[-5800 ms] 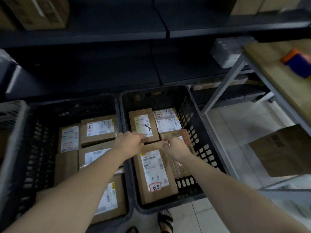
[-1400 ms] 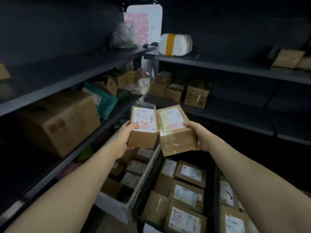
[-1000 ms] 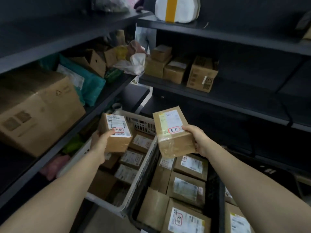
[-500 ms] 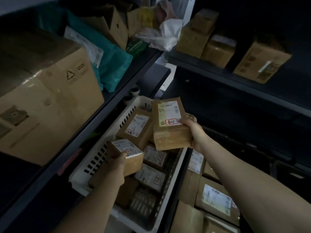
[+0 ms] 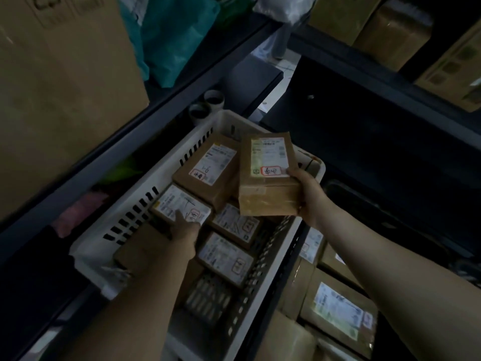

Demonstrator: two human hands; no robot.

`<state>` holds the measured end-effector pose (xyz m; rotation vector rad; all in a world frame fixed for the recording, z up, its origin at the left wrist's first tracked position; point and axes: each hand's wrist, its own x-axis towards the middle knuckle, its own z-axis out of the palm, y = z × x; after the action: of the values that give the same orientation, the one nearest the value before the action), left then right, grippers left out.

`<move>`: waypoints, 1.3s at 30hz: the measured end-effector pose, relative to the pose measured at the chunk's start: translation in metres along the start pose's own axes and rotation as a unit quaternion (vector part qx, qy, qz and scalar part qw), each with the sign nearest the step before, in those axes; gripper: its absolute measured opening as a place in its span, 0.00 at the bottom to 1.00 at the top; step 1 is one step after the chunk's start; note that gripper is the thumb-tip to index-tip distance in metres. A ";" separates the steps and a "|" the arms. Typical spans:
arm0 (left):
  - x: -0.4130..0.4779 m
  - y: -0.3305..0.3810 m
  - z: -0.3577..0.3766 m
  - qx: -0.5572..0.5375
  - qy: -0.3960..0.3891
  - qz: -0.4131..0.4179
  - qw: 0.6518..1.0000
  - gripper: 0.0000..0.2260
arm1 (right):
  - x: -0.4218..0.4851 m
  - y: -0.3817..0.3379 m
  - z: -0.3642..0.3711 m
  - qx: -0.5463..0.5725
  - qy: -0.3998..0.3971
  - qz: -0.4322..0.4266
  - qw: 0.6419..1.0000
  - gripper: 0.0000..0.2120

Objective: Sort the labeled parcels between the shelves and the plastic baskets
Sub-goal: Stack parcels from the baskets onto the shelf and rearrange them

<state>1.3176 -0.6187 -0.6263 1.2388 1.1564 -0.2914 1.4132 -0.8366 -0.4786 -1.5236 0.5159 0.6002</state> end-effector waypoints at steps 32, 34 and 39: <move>-0.180 0.013 0.151 0.493 -0.217 0.457 0.708 0.11 | -0.120 0.143 -0.181 0.180 0.199 0.019 0.963 0.34; -0.178 -0.004 0.154 0.550 -0.223 0.487 0.641 0.13 | -0.120 0.161 -0.179 0.170 0.181 0.031 0.968 0.32; -0.173 -0.029 0.159 0.584 -0.193 0.505 0.606 0.20 | -0.103 0.190 -0.164 0.149 0.103 0.071 0.981 0.31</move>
<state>1.3022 -0.8304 -0.5227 2.5849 -0.4594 -0.4128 1.2206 -1.0128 -0.5545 -1.2753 0.8419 0.4514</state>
